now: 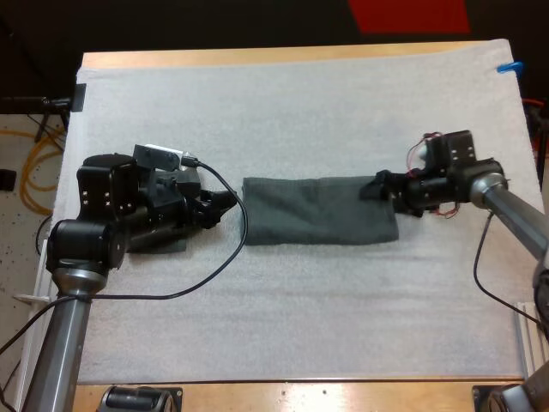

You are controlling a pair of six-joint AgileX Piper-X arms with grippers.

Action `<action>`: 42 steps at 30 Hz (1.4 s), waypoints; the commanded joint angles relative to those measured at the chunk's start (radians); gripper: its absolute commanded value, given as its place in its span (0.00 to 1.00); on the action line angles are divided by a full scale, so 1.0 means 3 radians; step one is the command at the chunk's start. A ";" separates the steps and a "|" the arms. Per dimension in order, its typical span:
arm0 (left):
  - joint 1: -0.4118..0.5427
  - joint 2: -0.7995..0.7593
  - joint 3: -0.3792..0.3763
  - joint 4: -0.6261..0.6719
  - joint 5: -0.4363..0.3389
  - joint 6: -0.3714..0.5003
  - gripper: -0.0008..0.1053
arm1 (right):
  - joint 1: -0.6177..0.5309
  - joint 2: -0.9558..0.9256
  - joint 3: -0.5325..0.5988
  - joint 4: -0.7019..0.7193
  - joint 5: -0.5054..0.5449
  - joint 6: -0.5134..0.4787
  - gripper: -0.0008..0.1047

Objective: Pick towel from pile fold and stack

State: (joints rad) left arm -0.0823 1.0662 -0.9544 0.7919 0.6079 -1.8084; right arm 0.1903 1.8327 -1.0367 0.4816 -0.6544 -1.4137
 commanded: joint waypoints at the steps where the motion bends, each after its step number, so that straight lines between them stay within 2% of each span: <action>1: -0.0003 -0.0008 -0.0011 0.0012 -0.0021 -0.0018 0.68 | 0.0044 0.0036 -0.0035 0.0095 -0.0061 0.0001 0.67; 5: -0.0003 -0.0008 -0.0011 0.0021 0.0006 -0.0018 0.68 | 0.0075 0.0055 -0.0035 0.0165 -0.0016 -0.0006 0.56; 7: -0.0003 -0.0008 -0.0011 0.0022 0.0080 -0.0018 0.68 | 0.0075 0.0055 -0.0035 0.0206 0.0064 -0.0007 0.40; 8: -0.0003 -0.0008 -0.0011 0.0022 0.0099 -0.0018 0.68 | 0.0075 0.0055 -0.0035 0.0215 0.0100 -0.0008 0.36; 10: -0.0003 -0.0008 -0.0011 0.0022 0.0139 -0.0018 0.68 | 0.0075 0.0055 -0.0035 0.0254 0.0266 -0.0025 0.10; 11: -0.0003 -0.0008 -0.0011 0.0023 0.0140 -0.0018 0.68 | 0.0075 0.0055 -0.0035 0.0260 0.0289 -0.0035 0.04; 15: -0.0003 -0.0008 -0.0011 0.0034 0.0200 -0.0018 0.68 | 0.0075 0.0021 -0.0035 0.0326 0.0507 -0.0173 0.01; 19: -0.0003 -0.0008 -0.0011 0.0034 0.0211 -0.0018 0.68 | 0.0075 -0.0159 -0.0073 0.0585 0.1112 -0.0491 0.01; 25: -0.0003 -0.0008 -0.0011 0.0034 0.0211 -0.0018 0.68 | 0.0075 -0.0574 -0.0215 0.1101 0.2721 -0.1271 0.01; 26: -0.0003 -0.0008 -0.0011 0.0034 0.0211 -0.0018 0.68 | 0.0075 -0.0605 -0.0231 0.1121 0.2824 -0.1316 0.01; 28: -0.0003 -0.0008 -0.0011 0.0034 0.0211 -0.0018 0.68 | 0.0075 -0.0695 -0.0285 0.1189 0.3254 -0.1503 0.01; 32: -0.0003 -0.0008 -0.0011 0.0034 0.0211 -0.0018 0.68 | 0.0087 -0.0740 -0.0339 0.1265 0.3212 -0.1477 0.01; 35: -0.0003 -0.0008 -0.0011 0.0034 0.0211 -0.0018 0.68 | 0.0176 -0.0739 -0.0346 0.1293 0.2842 -0.1240 0.01; 37: -0.0003 -0.0008 -0.0011 0.0034 0.0211 -0.0018 0.68 | 0.0290 -0.0721 -0.0346 0.1242 0.2380 -0.0916 0.01; 39: -0.0003 -0.0008 -0.0011 0.0034 0.0211 -0.0018 0.68 | 0.0375 -0.0673 -0.0346 0.1144 0.2083 -0.0686 0.01; 42: -0.0003 -0.0008 -0.0011 0.0034 0.0211 -0.0018 0.68 | 0.0529 -0.0550 -0.0346 0.0974 0.1778 -0.0362 0.01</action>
State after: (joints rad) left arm -0.0823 1.0662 -0.9544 0.8052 0.6626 -1.8084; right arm 0.3435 1.6580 -1.1344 0.7934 -0.0750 -1.5589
